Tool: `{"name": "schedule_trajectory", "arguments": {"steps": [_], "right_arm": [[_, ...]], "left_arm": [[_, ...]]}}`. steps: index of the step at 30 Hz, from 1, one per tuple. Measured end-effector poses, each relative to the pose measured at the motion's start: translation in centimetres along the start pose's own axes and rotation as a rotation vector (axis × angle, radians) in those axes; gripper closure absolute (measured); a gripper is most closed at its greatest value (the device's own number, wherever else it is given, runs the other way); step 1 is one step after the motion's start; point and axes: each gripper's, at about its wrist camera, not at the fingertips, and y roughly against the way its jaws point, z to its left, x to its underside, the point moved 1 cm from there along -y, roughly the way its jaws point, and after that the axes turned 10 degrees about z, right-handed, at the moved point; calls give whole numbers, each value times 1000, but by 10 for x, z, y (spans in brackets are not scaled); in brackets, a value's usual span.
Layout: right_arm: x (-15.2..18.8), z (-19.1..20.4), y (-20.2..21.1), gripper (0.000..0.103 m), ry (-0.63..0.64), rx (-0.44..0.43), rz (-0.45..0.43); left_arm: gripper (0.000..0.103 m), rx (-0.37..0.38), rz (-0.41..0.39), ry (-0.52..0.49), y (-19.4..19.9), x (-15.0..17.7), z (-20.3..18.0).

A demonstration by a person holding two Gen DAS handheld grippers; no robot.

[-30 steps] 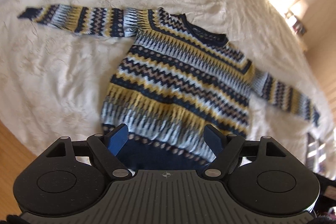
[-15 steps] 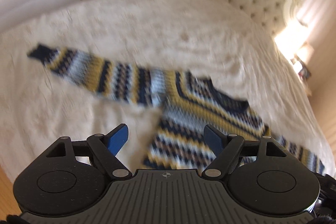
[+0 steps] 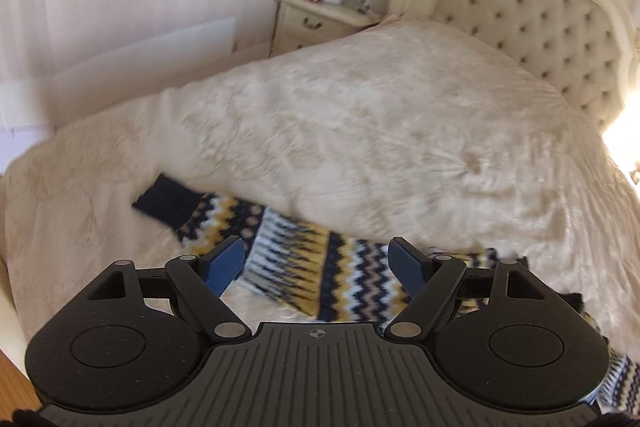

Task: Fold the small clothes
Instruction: 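Grasp the navy sleeve cuff with the left tool and lift it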

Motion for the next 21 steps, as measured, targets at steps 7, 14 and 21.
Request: {"name": "schedule_trajectory", "arguments": {"steps": [7,14,21], "right_arm": [[-5,35,-48,4,64,71,145],[-1,55,-76,5,52,48,243],[3,69,-90,5,57,37,299]], "left_arm": [[30,-68,167,82,-73,-5,59],[34,-79,222,161,-122,-10,99],[41,-40,156,153,-148,-25,107]]}}
